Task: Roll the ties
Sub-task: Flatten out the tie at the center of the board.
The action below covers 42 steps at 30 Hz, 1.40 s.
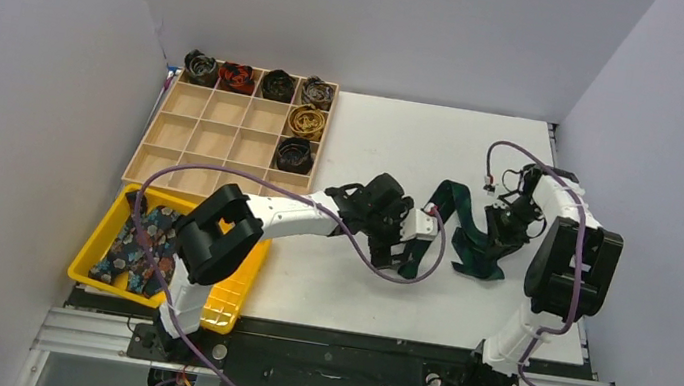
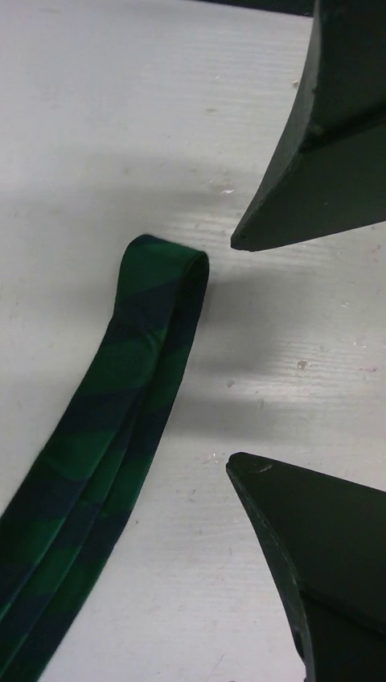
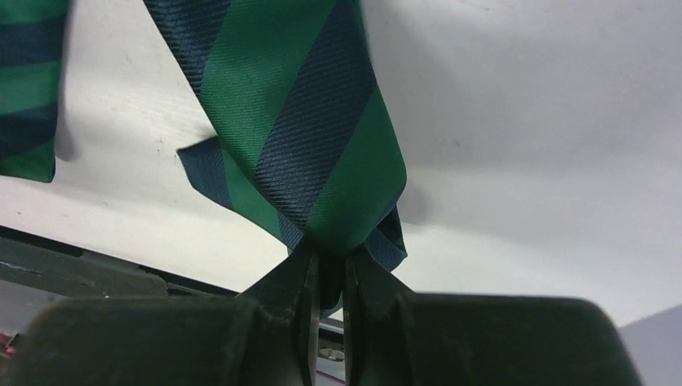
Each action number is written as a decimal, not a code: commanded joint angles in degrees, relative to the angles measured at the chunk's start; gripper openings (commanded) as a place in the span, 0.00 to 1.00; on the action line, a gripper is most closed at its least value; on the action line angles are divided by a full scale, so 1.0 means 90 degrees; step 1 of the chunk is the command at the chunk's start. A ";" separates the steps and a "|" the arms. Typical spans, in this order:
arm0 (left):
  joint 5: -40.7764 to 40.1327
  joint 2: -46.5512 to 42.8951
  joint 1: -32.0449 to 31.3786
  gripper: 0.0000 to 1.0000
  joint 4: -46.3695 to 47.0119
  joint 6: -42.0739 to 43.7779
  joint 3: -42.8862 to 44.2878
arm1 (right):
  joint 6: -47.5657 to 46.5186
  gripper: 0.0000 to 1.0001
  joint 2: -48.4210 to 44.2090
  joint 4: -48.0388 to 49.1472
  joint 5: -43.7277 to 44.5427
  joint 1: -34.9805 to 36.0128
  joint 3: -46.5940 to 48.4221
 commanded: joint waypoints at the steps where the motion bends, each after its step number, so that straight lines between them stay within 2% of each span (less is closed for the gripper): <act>1: -0.0430 0.0083 0.0039 0.98 0.1063 -0.1508 0.0087 | -0.0258 0.00 -0.0610 -0.0187 0.0236 -0.0051 -0.0015; 9: -0.1367 0.0288 -0.0578 0.98 0.2002 -0.2662 -0.0404 | -0.0176 0.00 -0.0809 -0.0532 -0.0146 -0.0051 0.0262; 14: -0.2684 0.0744 -0.0608 0.99 0.2045 -0.2995 -0.0191 | -0.0524 0.00 -0.1066 -0.0936 -0.0234 -0.0051 0.0272; 15: -0.2818 0.0869 -0.0609 0.96 0.1948 -0.2997 -0.0145 | -0.0584 0.00 -0.1109 -0.0989 -0.0219 -0.0051 0.0272; 16: -0.3031 0.0928 -0.0602 0.93 0.1860 -0.2973 -0.0024 | -0.0710 0.00 -0.1203 -0.1083 -0.0206 -0.0051 0.0260; 17: -0.3123 0.1013 -0.0600 0.84 0.1577 -0.2906 0.0037 | -0.0790 0.00 -0.1246 -0.1141 -0.0177 -0.0051 0.0262; 18: -0.3249 0.1034 -0.0582 0.79 0.1277 -0.2869 0.0136 | -0.0967 0.00 -0.1339 -0.1294 -0.0163 -0.0051 0.0275; 19: -0.3266 0.1003 -0.0562 0.65 0.1139 -0.2795 0.0139 | -0.1070 0.00 -0.1378 -0.1373 -0.0159 -0.0051 0.0288; 20: -0.3184 0.0955 -0.0497 0.58 0.1011 -0.2760 0.0109 | -0.1257 0.00 -0.1458 -0.1538 -0.0148 -0.0051 0.0303; 21: -0.3107 0.0785 -0.0455 0.43 0.0762 -0.2670 -0.0002 | -0.1371 0.00 -0.1505 -0.1627 -0.0147 -0.0051 0.0308; 23: -0.2458 0.0383 -0.0304 0.26 0.0310 -0.2438 -0.0218 | -0.1761 0.00 -0.1634 -0.2110 -0.0121 -0.0051 0.0325; 24: -0.2173 0.0201 -0.0145 0.22 -0.0065 -0.2337 -0.0304 | -0.2086 0.00 -0.1749 -0.2250 -0.0029 -0.0056 0.0325; 25: -0.1485 -0.0194 -0.0050 0.17 -0.0255 -0.2073 -0.0489 | -0.2254 0.00 -0.1817 -0.2528 0.0040 -0.0068 0.0328; 29: 0.0143 -0.1705 0.0722 0.11 -0.1494 -0.1004 -0.0985 | -0.3172 0.00 -0.2367 -0.2864 0.0567 -0.0209 0.0220; 32: 0.0382 -0.2436 0.1430 0.03 -0.2333 -0.0193 -0.1070 | -0.3681 0.00 -0.2512 -0.2873 0.0866 -0.0058 0.0103; 34: 0.0535 -0.2394 0.1876 0.02 -0.2824 0.0152 -0.0914 | -0.3697 0.00 -0.2074 -0.2862 0.0892 0.0210 0.0197; 35: 0.0593 -0.2301 0.2097 0.01 -0.2987 0.0262 -0.0734 | -0.3554 0.02 -0.1828 -0.2813 0.0916 0.0392 0.0425; 36: 0.0564 -0.2058 0.2175 0.01 -0.3314 0.0437 -0.0631 | -0.3369 0.08 -0.1209 -0.2724 0.1048 0.0449 0.0617; 37: 0.0459 -0.1937 0.2296 0.02 -0.3452 0.0507 -0.0446 | -0.2976 0.20 -0.0883 -0.2574 0.1145 0.0430 0.1140; 38: 0.0418 -0.1722 0.2343 0.04 -0.3691 0.0654 -0.0369 | -0.2846 0.26 -0.0216 -0.2604 0.1213 0.0360 0.1522; 39: 0.0352 -0.1628 0.2421 0.05 -0.3797 0.0708 -0.0261 | -0.2626 0.40 0.0290 -0.2749 0.1154 0.0130 0.2292; 40: 0.0316 -0.1513 0.2454 0.08 -0.3900 0.0763 -0.0251 | -0.2539 0.48 0.0448 -0.2809 0.1149 0.0000 0.2635; 42: 0.0204 -0.1502 0.2542 0.09 -0.3854 0.0779 -0.0402 | -0.2472 0.55 0.0621 -0.2835 0.1322 -0.0329 0.3300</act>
